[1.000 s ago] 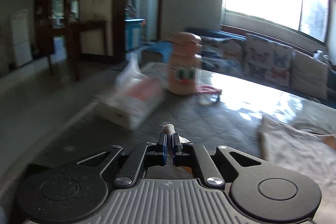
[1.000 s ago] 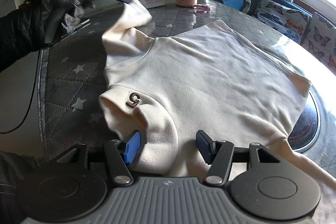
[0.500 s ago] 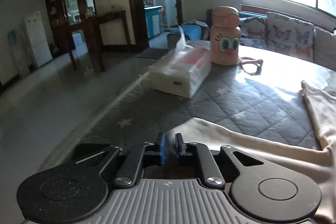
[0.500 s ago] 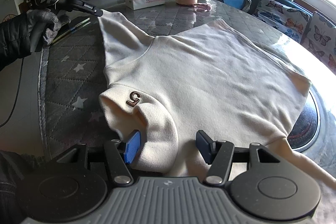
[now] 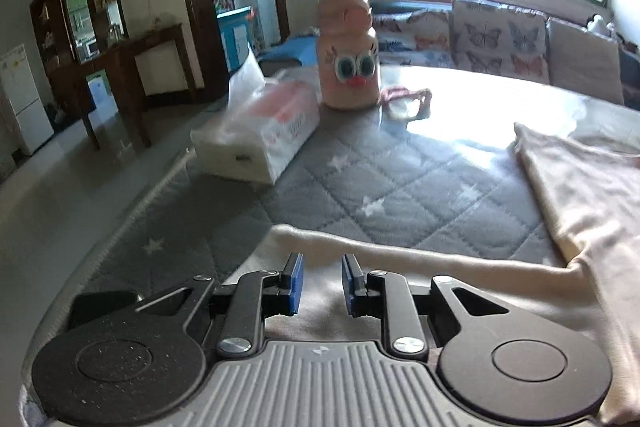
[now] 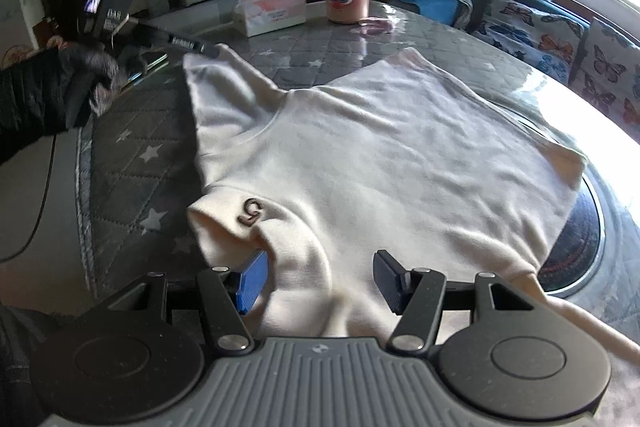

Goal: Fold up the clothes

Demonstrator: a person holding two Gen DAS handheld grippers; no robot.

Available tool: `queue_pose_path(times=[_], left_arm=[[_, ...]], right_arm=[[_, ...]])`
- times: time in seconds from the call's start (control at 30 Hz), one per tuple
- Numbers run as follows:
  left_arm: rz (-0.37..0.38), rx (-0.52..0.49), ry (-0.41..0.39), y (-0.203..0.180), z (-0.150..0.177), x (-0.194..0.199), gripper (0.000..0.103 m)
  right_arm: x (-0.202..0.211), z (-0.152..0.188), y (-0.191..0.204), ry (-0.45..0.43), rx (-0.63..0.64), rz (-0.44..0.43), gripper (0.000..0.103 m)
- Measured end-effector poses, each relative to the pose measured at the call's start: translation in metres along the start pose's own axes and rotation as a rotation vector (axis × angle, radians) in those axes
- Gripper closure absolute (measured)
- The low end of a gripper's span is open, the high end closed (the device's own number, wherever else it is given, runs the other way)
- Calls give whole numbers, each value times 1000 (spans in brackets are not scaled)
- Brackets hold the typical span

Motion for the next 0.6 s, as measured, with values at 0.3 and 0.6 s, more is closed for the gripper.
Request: queue_pose_path(times=[0.3, 0.6], left_arm=[[-6, 9, 6, -5, -11, 2, 79], [249, -118, -26, -104, -26, 26, 77]], right_arm=[[10, -3, -43, -34, -115, 60, 43], [-9, 0, -93, -11, -239, 106, 44]])
Point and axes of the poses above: each gripper's, at about its wrist camera, not at the fingertips, and x roughly against the way its jaws point, y to its left, z to its underside, the point moved 7 cm from there along -x, roughly the way its jaws point, and after that the axes turned 2 degrees about -z, right-handed, at the moved point
